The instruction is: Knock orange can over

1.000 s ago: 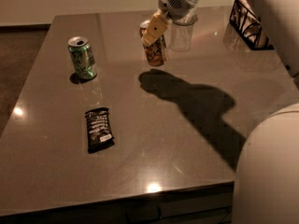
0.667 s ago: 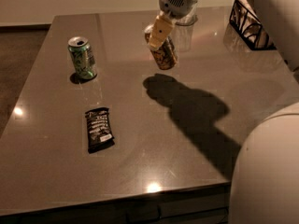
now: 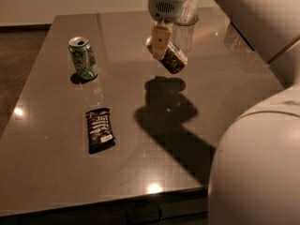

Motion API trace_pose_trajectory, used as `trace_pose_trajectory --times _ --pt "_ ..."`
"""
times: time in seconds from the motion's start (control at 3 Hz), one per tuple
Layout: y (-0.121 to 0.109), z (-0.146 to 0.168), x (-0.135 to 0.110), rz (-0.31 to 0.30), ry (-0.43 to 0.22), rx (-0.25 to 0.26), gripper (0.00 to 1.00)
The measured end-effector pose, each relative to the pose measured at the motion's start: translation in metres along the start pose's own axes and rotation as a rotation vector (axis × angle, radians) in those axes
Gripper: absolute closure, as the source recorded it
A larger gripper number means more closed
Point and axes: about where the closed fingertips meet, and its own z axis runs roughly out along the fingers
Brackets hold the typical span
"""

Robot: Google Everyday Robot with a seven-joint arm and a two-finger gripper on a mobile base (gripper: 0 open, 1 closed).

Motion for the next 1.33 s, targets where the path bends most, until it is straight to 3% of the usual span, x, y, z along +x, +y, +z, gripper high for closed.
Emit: trace_pose_trajectory --times 0.33,1.0,1.33 --pt "-0.001 0.014 -0.005 -0.075 0.091 0.007 0.59" --pt "-0.002 0.040 -0.016 -0.180 0.169 -0.020 0.12" --pt "-0.006 0.060 -0.012 -0.206 0.197 -0.056 0.00"
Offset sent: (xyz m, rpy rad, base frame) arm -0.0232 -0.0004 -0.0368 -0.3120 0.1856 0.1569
